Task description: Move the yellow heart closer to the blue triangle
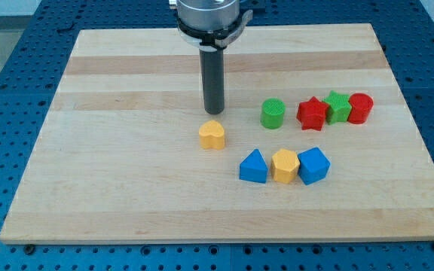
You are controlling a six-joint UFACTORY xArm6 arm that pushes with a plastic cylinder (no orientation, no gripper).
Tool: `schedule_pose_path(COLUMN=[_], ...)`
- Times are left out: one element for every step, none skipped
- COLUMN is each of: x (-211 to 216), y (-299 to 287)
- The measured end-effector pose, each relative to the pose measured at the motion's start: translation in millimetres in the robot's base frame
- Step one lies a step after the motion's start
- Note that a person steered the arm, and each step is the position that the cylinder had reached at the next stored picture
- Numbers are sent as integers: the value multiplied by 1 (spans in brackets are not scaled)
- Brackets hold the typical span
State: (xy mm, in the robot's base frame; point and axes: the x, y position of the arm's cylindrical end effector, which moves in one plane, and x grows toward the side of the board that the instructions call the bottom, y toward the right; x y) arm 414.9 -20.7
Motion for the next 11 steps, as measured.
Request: schedule_pose_path(x=[24, 41, 57, 60, 60, 46, 44, 66, 73, 73, 73], y=[1, 1, 1, 1, 1, -18, -41, -44, -32, -15, -10])
